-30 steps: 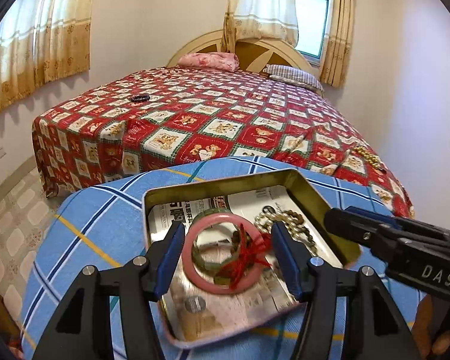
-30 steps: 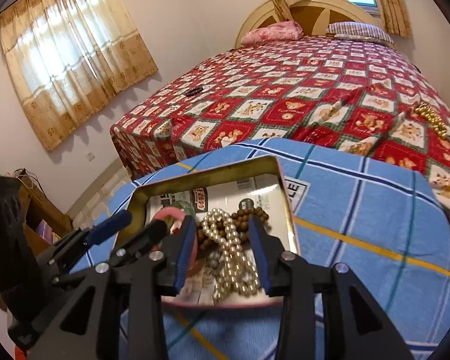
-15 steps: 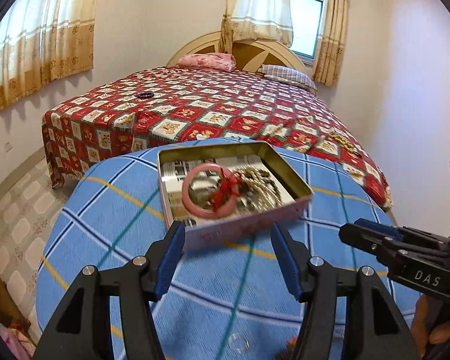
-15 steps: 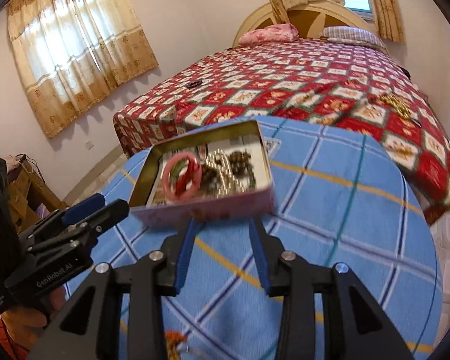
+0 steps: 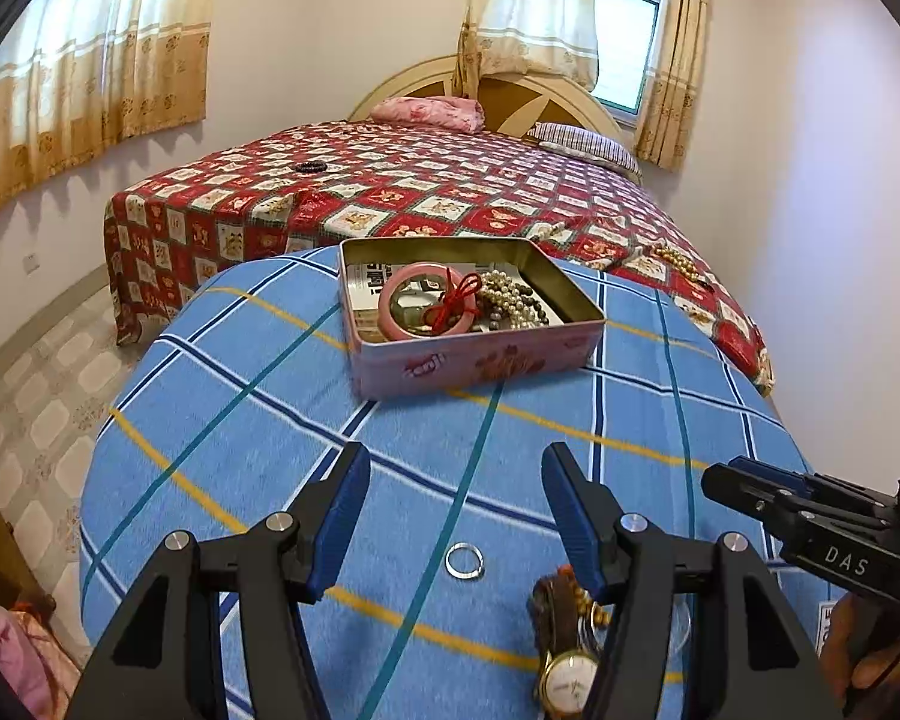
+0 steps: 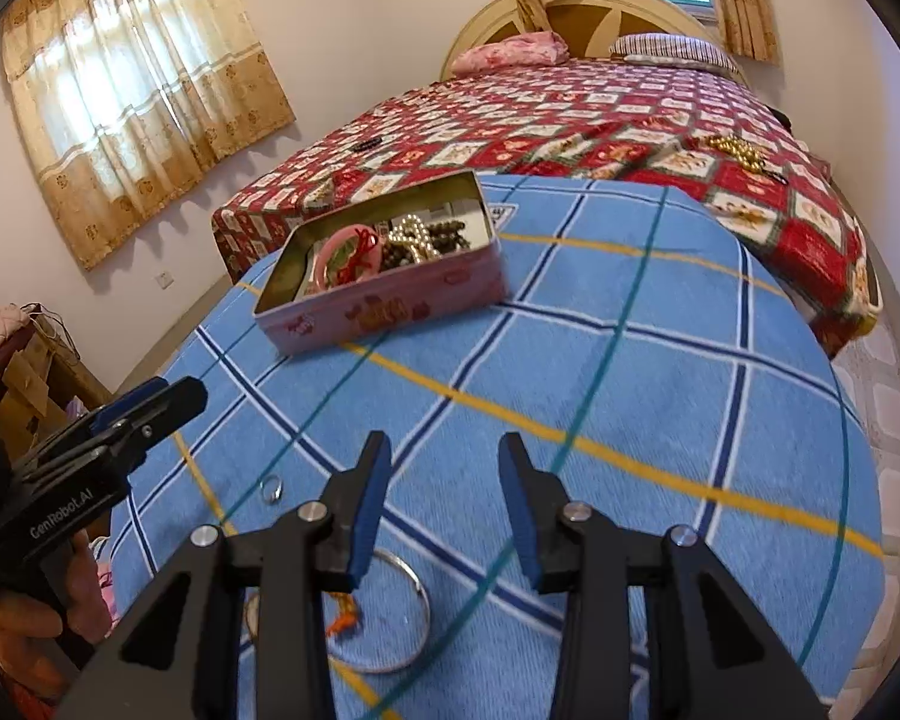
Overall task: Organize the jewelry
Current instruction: 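Withdraw both tools from the tin toward the silver ring and bangle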
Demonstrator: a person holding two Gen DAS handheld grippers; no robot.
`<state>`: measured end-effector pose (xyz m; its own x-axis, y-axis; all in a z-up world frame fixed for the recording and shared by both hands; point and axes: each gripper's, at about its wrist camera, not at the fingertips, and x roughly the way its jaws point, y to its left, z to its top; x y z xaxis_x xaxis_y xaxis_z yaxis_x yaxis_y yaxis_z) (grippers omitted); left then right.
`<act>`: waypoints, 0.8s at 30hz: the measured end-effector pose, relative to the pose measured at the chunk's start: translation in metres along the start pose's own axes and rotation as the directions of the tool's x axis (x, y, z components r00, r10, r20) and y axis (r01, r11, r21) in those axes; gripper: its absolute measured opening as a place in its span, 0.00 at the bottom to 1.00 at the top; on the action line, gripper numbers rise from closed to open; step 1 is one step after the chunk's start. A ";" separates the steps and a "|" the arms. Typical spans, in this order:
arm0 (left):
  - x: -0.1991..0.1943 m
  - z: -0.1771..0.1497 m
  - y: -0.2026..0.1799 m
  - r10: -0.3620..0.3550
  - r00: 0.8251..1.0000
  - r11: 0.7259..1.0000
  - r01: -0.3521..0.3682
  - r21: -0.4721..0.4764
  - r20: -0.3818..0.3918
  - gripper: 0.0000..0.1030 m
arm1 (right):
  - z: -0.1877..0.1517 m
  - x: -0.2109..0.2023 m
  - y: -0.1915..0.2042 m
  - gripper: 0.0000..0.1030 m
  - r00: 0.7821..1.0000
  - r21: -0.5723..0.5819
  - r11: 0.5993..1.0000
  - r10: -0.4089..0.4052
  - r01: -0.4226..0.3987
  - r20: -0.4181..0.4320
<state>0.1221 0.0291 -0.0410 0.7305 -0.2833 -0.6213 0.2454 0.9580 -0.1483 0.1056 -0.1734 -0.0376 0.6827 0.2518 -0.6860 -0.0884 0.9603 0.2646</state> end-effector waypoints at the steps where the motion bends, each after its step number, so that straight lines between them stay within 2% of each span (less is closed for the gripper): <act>1: -0.002 -0.002 0.001 0.007 1.000 1.000 -0.007 0.003 0.002 0.58 | -0.002 -0.001 -0.001 0.40 1.000 0.001 1.000 -0.002 0.002 0.000; 7: -0.014 -0.014 0.008 0.020 1.000 1.000 -0.020 0.007 0.006 0.58 | -0.016 -0.012 -0.010 0.40 1.000 0.011 1.000 -0.015 0.015 0.006; 24: -0.001 -0.043 0.014 0.028 0.996 0.997 -0.021 0.076 -0.090 0.58 | -0.035 -0.007 0.000 0.40 0.999 -0.028 1.000 0.002 -0.003 -0.034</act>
<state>0.0976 0.0449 -0.0754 0.6771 -0.2512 -0.6917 0.2778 0.9576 -0.0759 0.0756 -0.1704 -0.0565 0.6576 0.2572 -0.7081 -0.1103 0.9626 0.2473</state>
